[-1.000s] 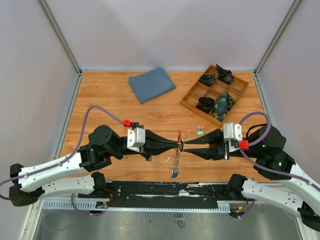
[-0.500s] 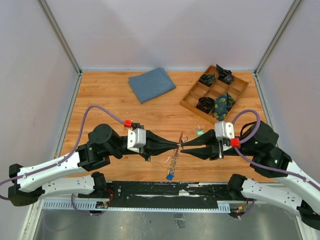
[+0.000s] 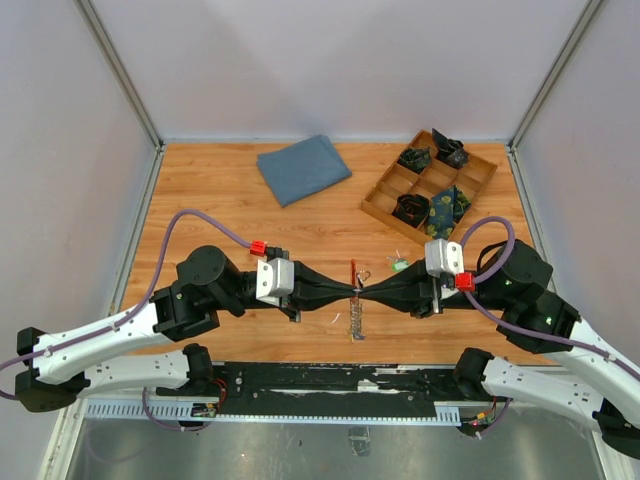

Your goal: Put the keys on the keyring

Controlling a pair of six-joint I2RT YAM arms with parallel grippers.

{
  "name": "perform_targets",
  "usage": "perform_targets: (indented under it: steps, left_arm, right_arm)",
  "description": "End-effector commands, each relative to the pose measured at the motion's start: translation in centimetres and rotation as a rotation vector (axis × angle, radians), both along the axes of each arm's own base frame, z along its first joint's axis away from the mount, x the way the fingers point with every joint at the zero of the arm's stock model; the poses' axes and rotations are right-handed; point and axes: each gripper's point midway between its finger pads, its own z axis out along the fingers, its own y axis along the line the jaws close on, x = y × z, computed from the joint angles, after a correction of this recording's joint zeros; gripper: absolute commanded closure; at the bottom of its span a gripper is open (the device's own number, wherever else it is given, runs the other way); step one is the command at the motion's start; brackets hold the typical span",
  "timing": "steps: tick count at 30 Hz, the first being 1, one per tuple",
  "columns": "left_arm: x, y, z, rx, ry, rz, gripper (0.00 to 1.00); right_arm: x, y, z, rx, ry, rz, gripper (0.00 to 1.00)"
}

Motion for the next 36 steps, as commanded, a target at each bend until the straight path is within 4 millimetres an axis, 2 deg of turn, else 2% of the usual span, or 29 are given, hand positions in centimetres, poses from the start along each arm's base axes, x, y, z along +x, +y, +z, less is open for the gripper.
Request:
perform_targets:
  steps: [1,4,11,15,20,24,36]
  left_arm:
    - [0.4,0.4,2.0,-0.046,-0.030,0.022,0.99]
    - [0.6,0.4,2.1,-0.048,-0.029,0.033,0.98]
    - [0.8,0.6,1.9,-0.038,-0.024,0.051,0.71]
    - [0.9,0.9,1.8,-0.033,-0.019,0.062,0.62]
    - [1.1,1.7,1.8,-0.029,-0.009,0.093,0.59]
    - [1.7,2.4,1.2,-0.011,-0.001,0.138,0.59]
    - [3.2,2.5,0.7,0.014,-0.006,0.213,0.57]
  right_arm:
    - [0.0,-0.1,1.5,0.056,-0.041,-0.013,0.99]
    - [0.4,-0.1,1.3,0.048,-0.073,-0.031,1.00]
    - [1.0,-0.7,1.0,0.034,-0.327,-0.047,1.00]
    - [1.4,-1.0,1.0,0.024,-0.515,-0.057,1.00]
    - [2.7,-1.8,1.2,0.004,-0.727,-0.125,0.99]
    - [2.9,-2.2,1.6,0.021,-0.885,-0.151,1.00]
    - [3.8,-2.7,2.7,-0.039,-1.028,-0.189,1.00]
